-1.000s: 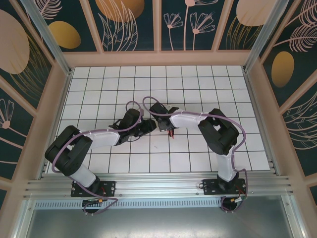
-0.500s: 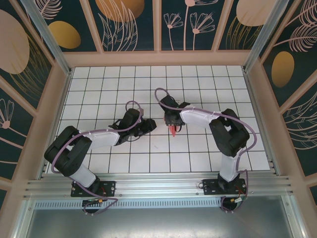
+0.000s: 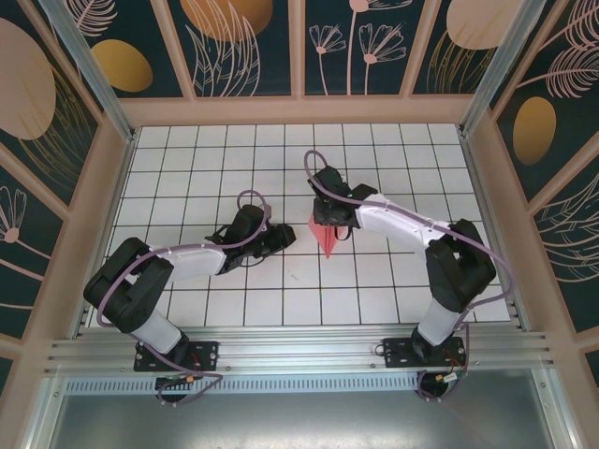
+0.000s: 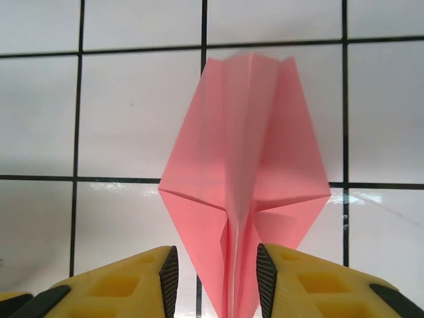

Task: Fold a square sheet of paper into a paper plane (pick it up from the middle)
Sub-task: Move a paper plane to the center of the table.

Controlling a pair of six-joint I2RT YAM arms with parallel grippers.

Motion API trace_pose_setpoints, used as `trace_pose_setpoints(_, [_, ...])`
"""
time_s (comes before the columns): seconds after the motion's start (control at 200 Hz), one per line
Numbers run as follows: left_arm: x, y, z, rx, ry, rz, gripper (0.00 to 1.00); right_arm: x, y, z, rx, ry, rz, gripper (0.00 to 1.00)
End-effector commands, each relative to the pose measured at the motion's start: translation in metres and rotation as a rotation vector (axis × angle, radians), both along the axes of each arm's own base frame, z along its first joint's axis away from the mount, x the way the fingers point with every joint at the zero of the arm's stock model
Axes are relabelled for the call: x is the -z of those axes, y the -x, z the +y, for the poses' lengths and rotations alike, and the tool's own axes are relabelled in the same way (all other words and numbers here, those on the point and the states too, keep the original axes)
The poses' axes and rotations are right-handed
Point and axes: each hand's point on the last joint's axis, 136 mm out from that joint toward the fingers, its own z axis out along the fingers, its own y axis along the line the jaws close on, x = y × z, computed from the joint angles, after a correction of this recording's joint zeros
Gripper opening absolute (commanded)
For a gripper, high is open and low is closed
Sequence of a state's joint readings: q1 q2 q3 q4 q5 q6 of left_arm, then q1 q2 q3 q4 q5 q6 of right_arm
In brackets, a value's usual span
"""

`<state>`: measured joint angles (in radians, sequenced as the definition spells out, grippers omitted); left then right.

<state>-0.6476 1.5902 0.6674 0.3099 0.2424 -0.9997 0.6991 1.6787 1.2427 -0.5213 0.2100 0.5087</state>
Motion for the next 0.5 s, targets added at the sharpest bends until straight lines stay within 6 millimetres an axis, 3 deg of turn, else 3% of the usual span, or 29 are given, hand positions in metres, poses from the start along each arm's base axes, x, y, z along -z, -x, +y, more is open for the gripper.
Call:
trace_pose_setpoints(0.0, [-0.011, -0.007, -0.009, 0.02, 0.019, -0.027, 0.47, -0.014, -0.002, -0.015, 0.013, -0.04, -0.032, 0.38])
trace_pose_setpoints(0.125, [-0.009, -0.01, -0.019, 0.059, 0.023, -0.016, 0.44, -0.013, -0.007, -0.027, 0.035, -0.199, -0.027, 0.35])
trace_pose_setpoints(0.17, [-0.009, -0.012, -0.023, 0.068, 0.026, -0.015, 0.42, -0.009, -0.003, -0.024, 0.023, -0.245, -0.014, 0.31])
trace_pose_setpoints(0.26, [-0.012, -0.019, -0.03, 0.078, 0.035, -0.019, 0.4, 0.003, -0.01, -0.044, 0.07, -0.287, 0.011, 0.2])
trace_pose_setpoints(0.38, [-0.015, -0.024, -0.035, 0.083, 0.04, -0.026, 0.4, 0.026, -0.013, -0.044, 0.046, -0.329, 0.078, 0.14])
trace_pose_setpoints(0.395, [-0.006, -0.024, -0.035, 0.084, 0.028, -0.006, 0.4, 0.03, -0.013, -0.043, 0.042, -0.329, 0.086, 0.13])
trace_pose_setpoints(0.495, [-0.002, -0.026, -0.039, 0.092, 0.027, 0.001, 0.4, 0.047, -0.016, -0.039, 0.026, -0.322, 0.124, 0.13])
